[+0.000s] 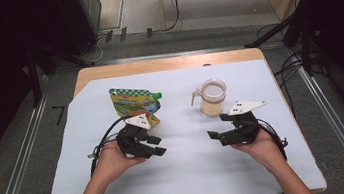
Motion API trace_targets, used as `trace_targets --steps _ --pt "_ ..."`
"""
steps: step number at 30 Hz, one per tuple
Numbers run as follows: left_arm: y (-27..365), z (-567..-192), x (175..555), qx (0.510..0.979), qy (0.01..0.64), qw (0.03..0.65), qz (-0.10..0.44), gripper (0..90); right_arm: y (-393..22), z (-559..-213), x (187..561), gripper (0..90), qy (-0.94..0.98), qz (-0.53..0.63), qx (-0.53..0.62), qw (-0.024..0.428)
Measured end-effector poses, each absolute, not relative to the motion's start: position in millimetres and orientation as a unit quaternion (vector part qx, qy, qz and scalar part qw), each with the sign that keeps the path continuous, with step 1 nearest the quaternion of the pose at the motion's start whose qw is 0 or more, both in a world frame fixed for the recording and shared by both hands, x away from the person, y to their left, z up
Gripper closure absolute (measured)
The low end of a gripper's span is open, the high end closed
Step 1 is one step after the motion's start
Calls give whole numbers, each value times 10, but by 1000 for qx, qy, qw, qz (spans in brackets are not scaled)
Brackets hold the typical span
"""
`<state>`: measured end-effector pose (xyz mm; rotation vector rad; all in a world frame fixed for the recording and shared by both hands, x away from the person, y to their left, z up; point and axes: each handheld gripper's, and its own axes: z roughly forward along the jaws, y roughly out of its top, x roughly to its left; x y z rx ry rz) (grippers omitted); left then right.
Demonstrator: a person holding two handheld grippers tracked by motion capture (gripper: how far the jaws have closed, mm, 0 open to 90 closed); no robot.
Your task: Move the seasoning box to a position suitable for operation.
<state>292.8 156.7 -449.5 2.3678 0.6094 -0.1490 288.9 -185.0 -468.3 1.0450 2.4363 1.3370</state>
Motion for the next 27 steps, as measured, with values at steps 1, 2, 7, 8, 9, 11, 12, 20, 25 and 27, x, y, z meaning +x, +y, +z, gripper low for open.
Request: trace_targets --steps 1,2,7,8,9,11,12,20,25,27 --pt "1567 -4495 2928 909 234 339 -57 493 -1850 -4683 2889 209 818 449 351 86" --pt "1570 -4502 2909 910 229 342 -52 493 -1845 -4681 2892 202 817 449 352 85" --pt "1625 -4483 2873 908 221 354 -43 488 -1804 -4650 2903 208 817 452 346 89" --pt "1662 -4464 2887 905 224 359 -42 488 -1801 -4634 2906 223 815 458 343 91" --pt "1662 -4464 2887 905 224 359 -42 488 -1801 -4634 2906 223 815 458 343 91" --pt "1697 -4458 2901 901 233 364 -42 487 -1808 -4631 2908 276 816 459 340 88" --pt "1706 -4455 2904 901 234 364 -42 487 -1811 -4633 2905 301 818 459 336 89" --pt "1699 -4471 2886 905 223 360 -36 463 -1876 -4638 2944 375 813 450 359 86" --pt "1685 -4477 2876 903 221 365 -43 462 -1920 -4617 2945 426 810 460 352 91" --pt "1685 -4470 2872 902 219 369 -42 458 -1945 -4612 2946 470 808 467 347 93"
